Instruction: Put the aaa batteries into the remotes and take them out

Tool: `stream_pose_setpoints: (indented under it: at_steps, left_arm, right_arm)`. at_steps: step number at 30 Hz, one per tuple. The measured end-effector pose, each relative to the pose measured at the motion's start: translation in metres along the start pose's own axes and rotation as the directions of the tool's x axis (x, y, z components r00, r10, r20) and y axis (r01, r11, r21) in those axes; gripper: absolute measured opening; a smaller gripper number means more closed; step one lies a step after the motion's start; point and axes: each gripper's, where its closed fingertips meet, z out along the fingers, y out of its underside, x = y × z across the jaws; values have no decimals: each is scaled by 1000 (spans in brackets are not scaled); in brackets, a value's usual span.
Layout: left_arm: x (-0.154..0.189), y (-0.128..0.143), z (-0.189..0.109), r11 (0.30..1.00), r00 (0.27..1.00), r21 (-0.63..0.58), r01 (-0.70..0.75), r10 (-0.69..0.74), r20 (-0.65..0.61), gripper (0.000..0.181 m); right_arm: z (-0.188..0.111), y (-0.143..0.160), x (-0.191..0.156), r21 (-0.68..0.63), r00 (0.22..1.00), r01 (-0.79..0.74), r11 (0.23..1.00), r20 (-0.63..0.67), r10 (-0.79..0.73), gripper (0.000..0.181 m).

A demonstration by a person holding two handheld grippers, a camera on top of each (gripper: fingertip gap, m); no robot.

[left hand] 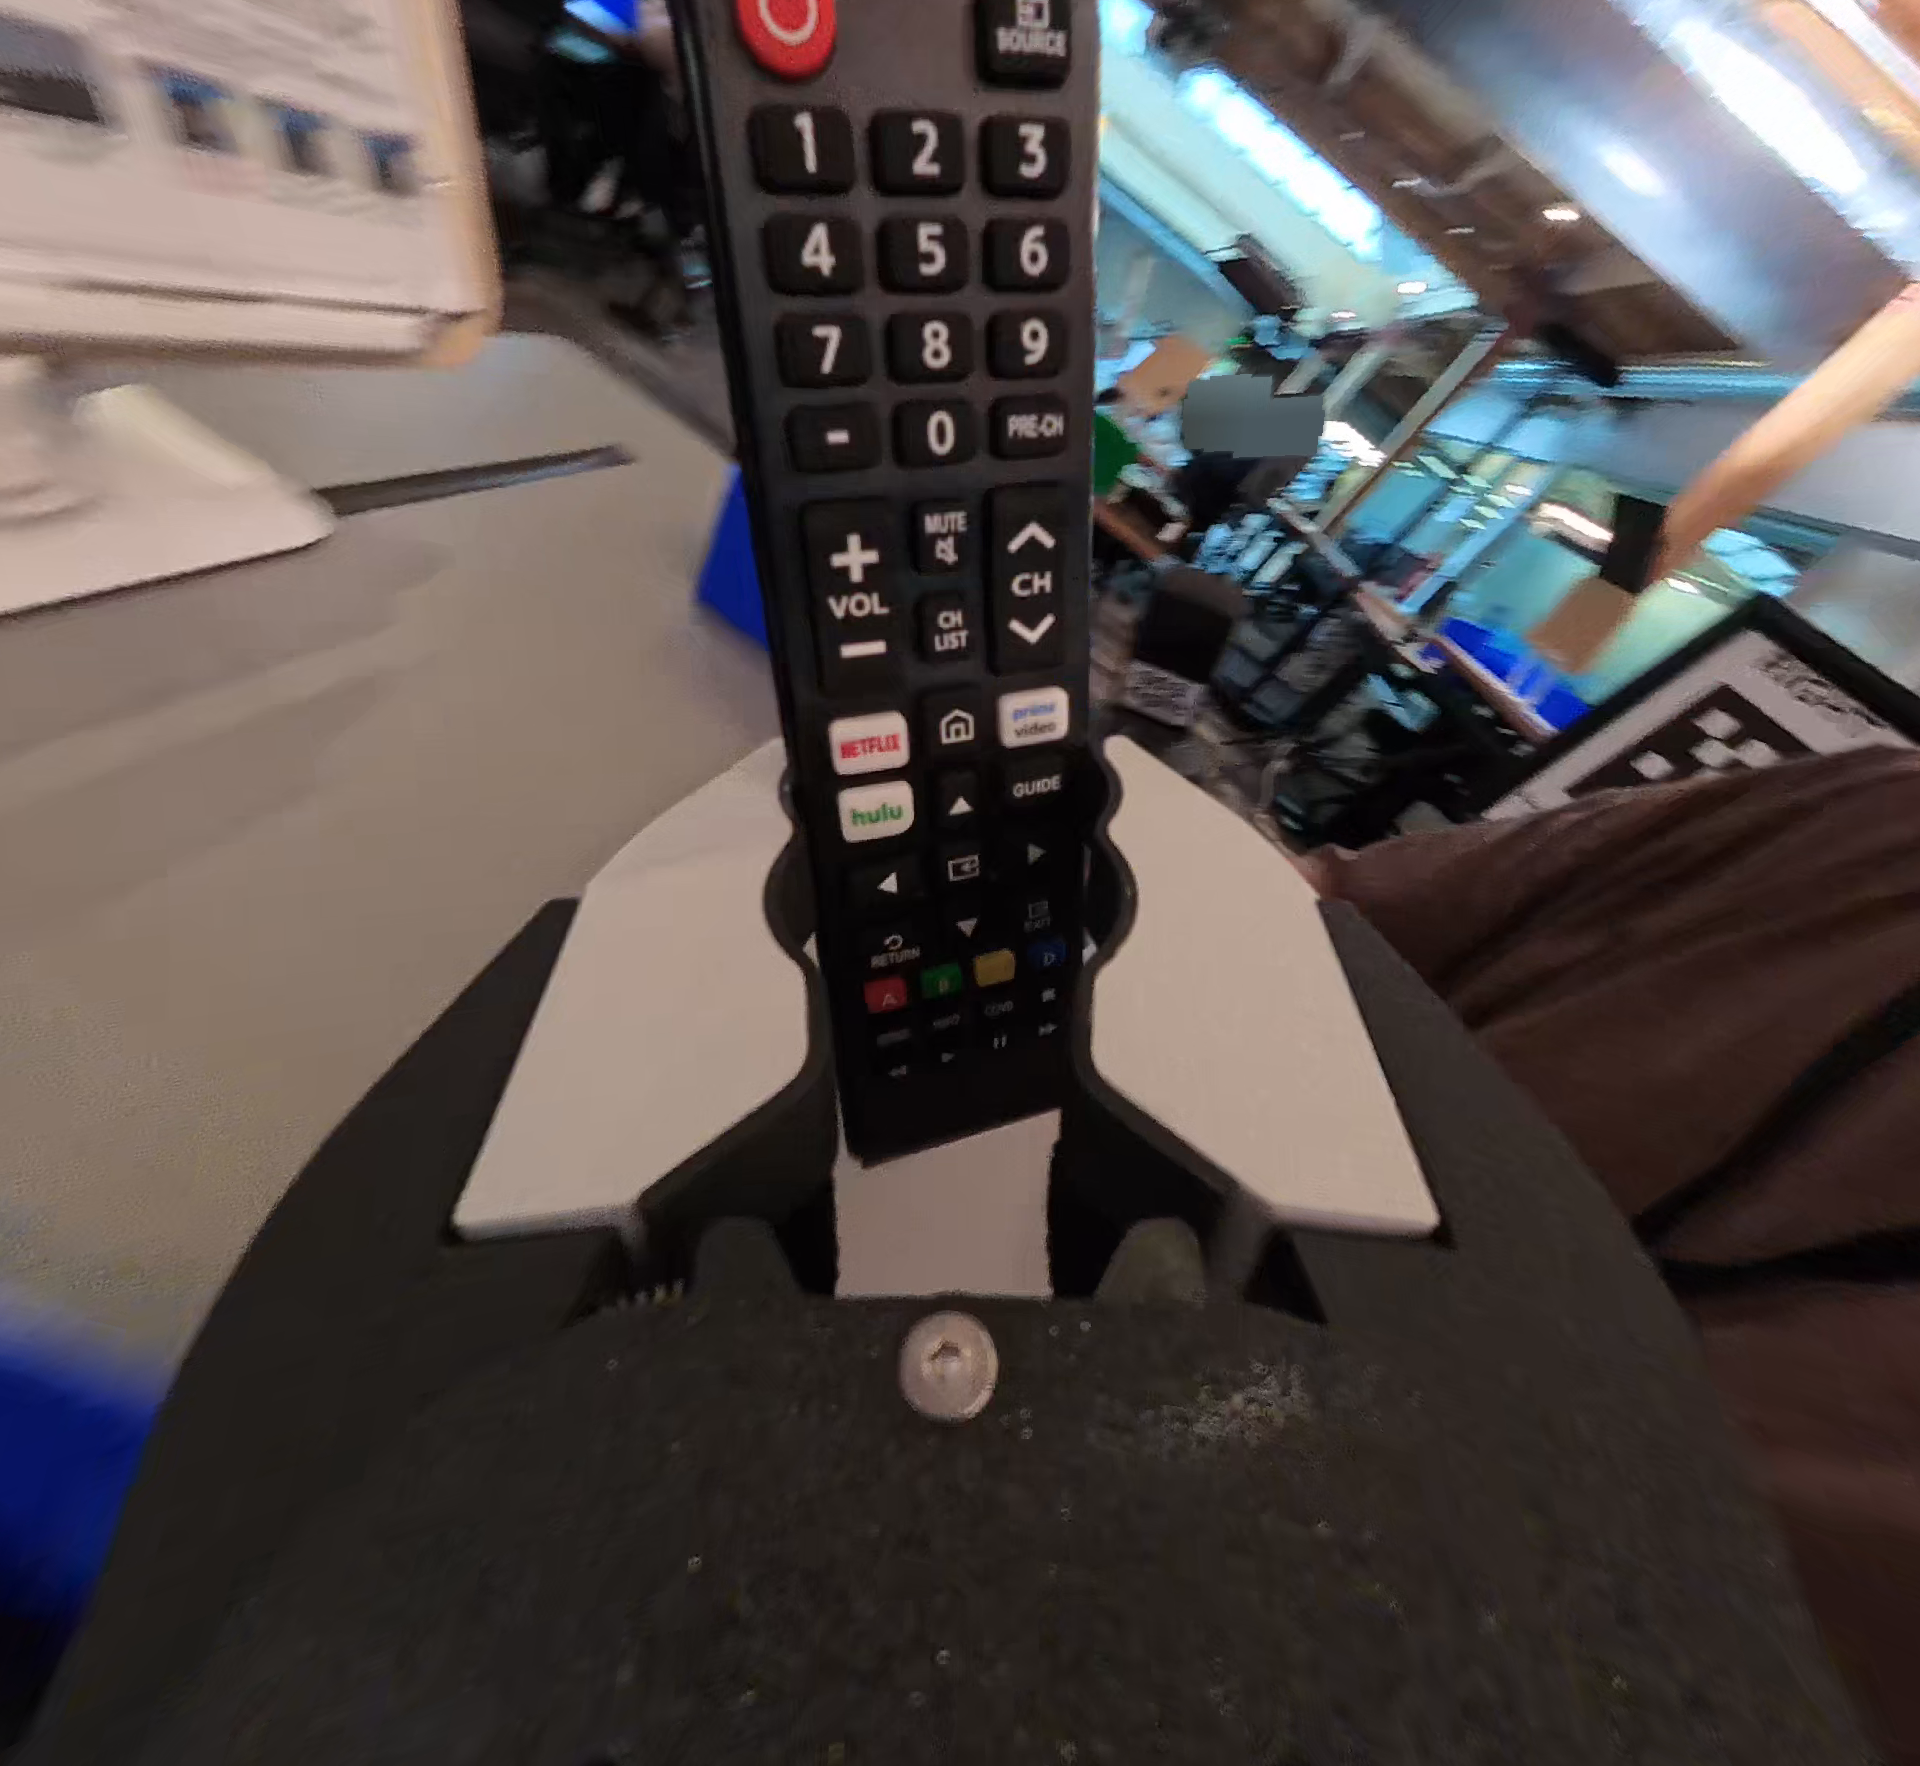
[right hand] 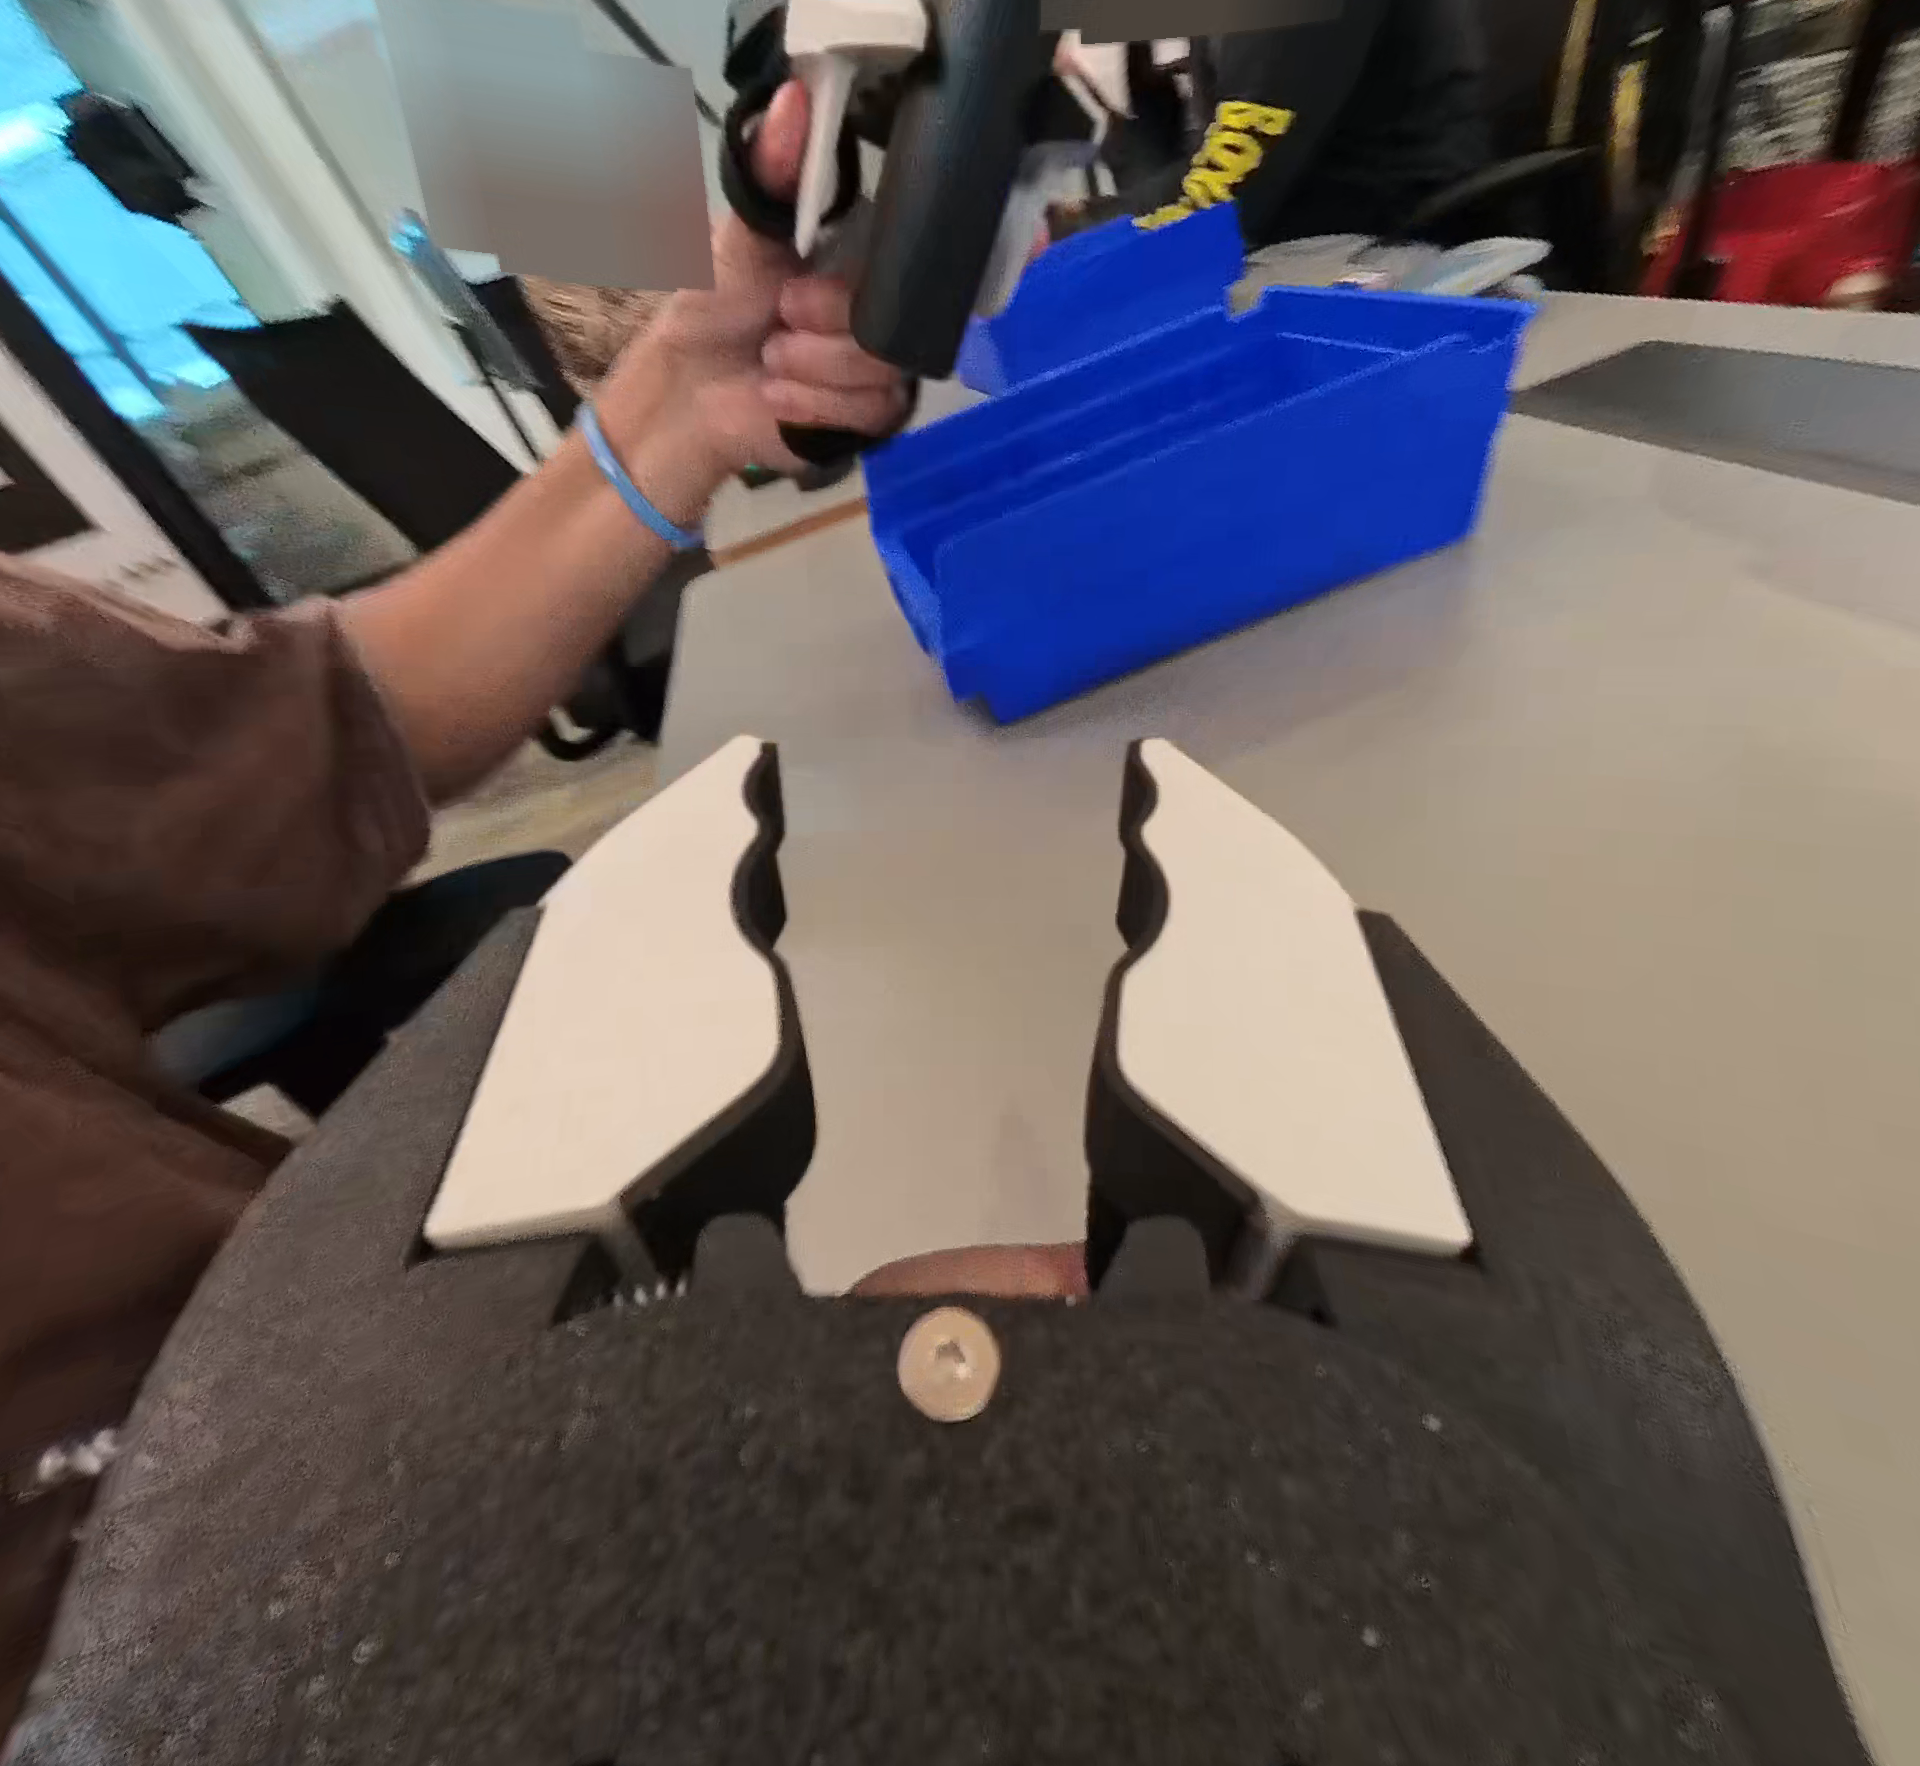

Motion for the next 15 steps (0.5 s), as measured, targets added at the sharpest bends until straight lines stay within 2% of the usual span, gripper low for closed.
stream_pose_setpoints:
  at_steps: [4, 7, 10, 15]
  left_arm:
    - [39, 15, 67, 998, 970, -11, -68, 63, -236, 49]
    - [58, 37, 107, 988, 932, -54, -143, 116, -343, 49]
    - [65, 51, 139, 981, 919, -70, -183, 146, -367, 50]
    - [63, 66, 167, 974, 920, -116, -193, 138, -367, 50]
  right_arm:
    - [30, -26, -1, 63, 982, -100, 993, 166, 88, 73]
    - [38, -32, -6, 66, 952, -188, 980, 259, 165, 85]
    - [34, -35, -9, 98, 927, -248, 964, 313, 207, 85]
    - [19, -26, 5, 75, 956, -190, 979, 242, 167, 81]
